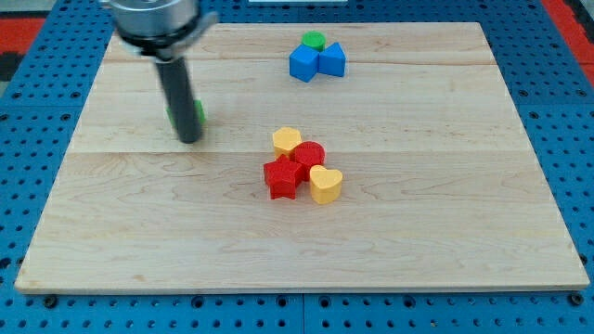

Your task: Move the blue cube and green star to the left of the blue triangle

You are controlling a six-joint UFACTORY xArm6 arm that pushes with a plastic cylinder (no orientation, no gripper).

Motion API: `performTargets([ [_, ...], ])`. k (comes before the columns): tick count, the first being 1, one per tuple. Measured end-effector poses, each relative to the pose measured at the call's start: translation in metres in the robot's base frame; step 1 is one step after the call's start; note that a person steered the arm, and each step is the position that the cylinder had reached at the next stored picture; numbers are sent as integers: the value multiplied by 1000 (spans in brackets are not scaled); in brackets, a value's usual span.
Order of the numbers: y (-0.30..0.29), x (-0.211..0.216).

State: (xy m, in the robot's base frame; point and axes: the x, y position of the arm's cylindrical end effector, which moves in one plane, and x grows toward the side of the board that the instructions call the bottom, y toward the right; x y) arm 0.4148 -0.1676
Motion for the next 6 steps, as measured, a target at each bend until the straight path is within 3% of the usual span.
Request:
performTargets([
  [2,9,-46],
  [3,-3,-90],
  [5,88,-120],
  [6,98,-130],
])
